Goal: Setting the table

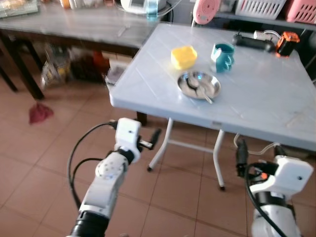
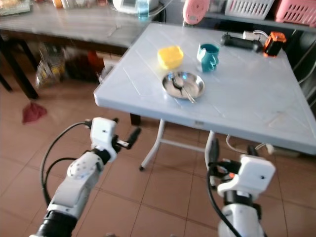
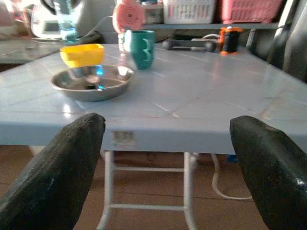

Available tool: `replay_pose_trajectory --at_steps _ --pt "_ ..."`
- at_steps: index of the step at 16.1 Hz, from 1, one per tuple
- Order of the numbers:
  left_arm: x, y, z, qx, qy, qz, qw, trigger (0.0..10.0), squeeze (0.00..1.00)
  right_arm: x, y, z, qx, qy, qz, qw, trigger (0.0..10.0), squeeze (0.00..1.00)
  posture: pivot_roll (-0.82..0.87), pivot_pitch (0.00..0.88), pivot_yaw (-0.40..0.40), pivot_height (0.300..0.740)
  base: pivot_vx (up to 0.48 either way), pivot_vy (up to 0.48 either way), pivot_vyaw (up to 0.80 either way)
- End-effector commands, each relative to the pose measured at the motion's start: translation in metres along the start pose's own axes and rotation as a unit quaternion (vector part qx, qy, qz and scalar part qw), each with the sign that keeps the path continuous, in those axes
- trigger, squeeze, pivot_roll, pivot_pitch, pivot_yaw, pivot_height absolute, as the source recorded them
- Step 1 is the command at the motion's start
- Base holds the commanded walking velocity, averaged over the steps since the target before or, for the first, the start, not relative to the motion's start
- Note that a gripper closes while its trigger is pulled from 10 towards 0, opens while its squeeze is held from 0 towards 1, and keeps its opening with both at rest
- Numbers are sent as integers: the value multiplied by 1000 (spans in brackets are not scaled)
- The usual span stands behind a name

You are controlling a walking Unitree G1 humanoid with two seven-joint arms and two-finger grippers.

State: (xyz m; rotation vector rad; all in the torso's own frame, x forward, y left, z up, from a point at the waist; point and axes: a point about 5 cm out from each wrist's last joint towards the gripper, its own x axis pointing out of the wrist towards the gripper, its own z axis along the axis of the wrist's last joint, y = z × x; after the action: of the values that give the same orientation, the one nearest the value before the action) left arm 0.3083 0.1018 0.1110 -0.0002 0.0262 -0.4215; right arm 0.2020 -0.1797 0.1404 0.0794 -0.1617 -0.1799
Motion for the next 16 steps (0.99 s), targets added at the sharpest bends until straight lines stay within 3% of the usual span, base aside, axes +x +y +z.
replay_pose_trajectory --at_steps 1,14,16 --pt "0 2 2 7 -2 1 1000 10000 0 0 0 1 -3 -2 -1 1000 10000 0 0 121 1 714 0 -368 0" --pt "1 -3 9 -19 -22 -23 999 10000 0 1 0 2 -3 -5 2 1000 10000 0 -4 119 -3 714 0 -28 0" --pt "2 -4 7 -19 -18 -24 999 10000 0 1 0 2 -4 -5 2 1000 10000 0 -5 118 -3 714 0 354 0"
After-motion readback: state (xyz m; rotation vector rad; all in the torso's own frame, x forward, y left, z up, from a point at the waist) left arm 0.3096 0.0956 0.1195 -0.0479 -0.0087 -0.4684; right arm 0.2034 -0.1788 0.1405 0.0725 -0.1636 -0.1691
